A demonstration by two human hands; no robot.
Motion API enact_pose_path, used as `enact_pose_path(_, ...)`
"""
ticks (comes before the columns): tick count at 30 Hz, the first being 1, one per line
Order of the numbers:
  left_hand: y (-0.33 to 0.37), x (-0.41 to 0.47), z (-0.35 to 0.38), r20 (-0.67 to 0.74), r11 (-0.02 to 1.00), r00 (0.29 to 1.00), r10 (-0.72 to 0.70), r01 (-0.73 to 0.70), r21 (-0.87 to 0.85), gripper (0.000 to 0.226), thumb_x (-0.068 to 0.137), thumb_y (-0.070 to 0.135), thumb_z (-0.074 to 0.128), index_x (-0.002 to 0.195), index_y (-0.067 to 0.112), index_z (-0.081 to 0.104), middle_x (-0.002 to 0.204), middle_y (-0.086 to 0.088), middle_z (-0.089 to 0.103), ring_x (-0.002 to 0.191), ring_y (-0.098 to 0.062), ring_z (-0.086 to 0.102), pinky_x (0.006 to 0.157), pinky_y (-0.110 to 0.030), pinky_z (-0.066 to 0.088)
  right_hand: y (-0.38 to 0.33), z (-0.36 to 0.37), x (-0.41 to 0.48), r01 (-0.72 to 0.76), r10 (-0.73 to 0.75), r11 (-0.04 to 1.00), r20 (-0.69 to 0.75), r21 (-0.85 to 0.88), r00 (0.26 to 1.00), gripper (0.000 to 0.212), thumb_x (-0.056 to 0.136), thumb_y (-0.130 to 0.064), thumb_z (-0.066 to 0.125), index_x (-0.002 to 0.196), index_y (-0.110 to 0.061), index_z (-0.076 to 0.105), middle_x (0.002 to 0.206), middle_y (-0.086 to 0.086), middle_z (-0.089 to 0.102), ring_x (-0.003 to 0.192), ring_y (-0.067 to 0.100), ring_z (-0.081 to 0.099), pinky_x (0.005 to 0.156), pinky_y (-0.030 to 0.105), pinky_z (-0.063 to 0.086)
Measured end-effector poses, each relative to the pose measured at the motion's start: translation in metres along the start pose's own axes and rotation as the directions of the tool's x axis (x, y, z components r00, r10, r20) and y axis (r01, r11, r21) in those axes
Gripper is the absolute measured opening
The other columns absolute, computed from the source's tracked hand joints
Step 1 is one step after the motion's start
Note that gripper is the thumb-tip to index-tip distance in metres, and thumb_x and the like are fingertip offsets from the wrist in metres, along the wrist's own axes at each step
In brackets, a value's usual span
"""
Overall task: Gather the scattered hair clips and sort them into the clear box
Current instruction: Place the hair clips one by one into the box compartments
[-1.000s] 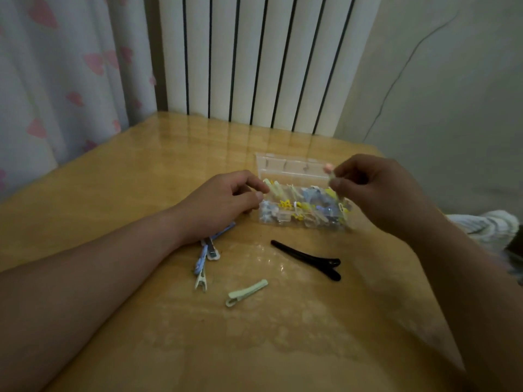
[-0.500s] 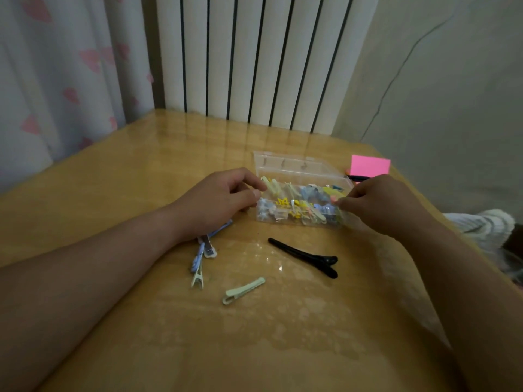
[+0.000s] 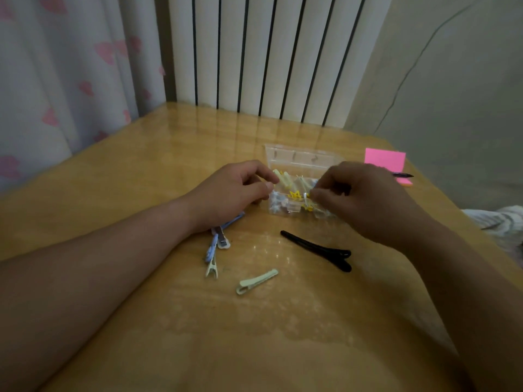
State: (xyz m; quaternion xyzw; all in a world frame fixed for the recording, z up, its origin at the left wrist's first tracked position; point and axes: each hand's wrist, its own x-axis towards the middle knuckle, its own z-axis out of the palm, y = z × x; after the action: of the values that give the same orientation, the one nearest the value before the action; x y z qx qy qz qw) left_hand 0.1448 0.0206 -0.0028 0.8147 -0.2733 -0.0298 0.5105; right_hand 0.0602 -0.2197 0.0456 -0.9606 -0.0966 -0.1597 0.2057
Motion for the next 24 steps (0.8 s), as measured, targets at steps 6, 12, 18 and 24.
enact_pose_path(6, -0.001, 0.002, 0.0, 0.004, 1.0, 1.0, 0.009, -0.009, 0.011, 0.014, 0.104, 0.025, 0.067, 0.114, 0.028, 0.076, 0.099, -0.012, 0.074, 0.093, -0.018, 0.072, 0.092, -0.035, 0.056, -0.053, 0.016, -0.019, 0.183, -0.233, 0.972, 0.475, 0.15, 0.849, 0.026, 0.085, -0.053, 0.08, 0.106, -0.038, 0.075, 0.096, -0.015, 0.066, 0.09, 0.003, 0.062, 0.076, 0.022, 0.052)
enact_pose_path(12, 0.001, 0.002, 0.001, -0.011, 1.0, 1.0, 0.007, -0.007, 0.017, 0.014, 0.104, 0.023, 0.067, 0.113, 0.027, 0.076, 0.1, -0.015, 0.073, 0.093, -0.024, 0.07, 0.093, -0.041, 0.055, -0.063, 0.033, -0.022, 0.272, -0.349, 0.937, 0.551, 0.219, 0.758, 0.017, 0.093, -0.043, 0.076, 0.102, -0.03, 0.068, 0.094, -0.012, 0.063, 0.088, 0.006, 0.059, 0.078, 0.034, 0.053)
enact_pose_path(18, 0.001, 0.0, 0.001, -0.011, 1.0, 1.0, 0.005, -0.005, 0.018, 0.015, 0.104, 0.026, 0.066, 0.114, 0.031, 0.076, 0.105, -0.011, 0.075, 0.099, -0.026, 0.07, 0.099, -0.051, 0.055, -0.055, 0.032, -0.02, 0.254, -0.315, 0.949, 0.474, 0.189, 0.822, 0.014, 0.099, -0.042, 0.069, 0.101, -0.028, 0.068, 0.083, -0.015, 0.061, 0.077, 0.003, 0.057, 0.065, 0.018, 0.042)
enact_pose_path(24, 0.004, -0.001, 0.001, -0.003, 1.0, 1.0, -0.015, 0.015, 0.015, 0.015, 0.104, 0.028, 0.065, 0.115, 0.031, 0.075, 0.103, -0.007, 0.076, 0.099, -0.021, 0.072, 0.099, -0.047, 0.057, -0.021, -0.002, 0.0, 0.006, -0.024, 0.963, 0.064, 0.271, 0.998, 0.019, 0.1, -0.043, 0.06, 0.104, -0.027, 0.07, 0.093, -0.009, 0.07, 0.085, 0.005, 0.066, 0.073, 0.024, 0.053)
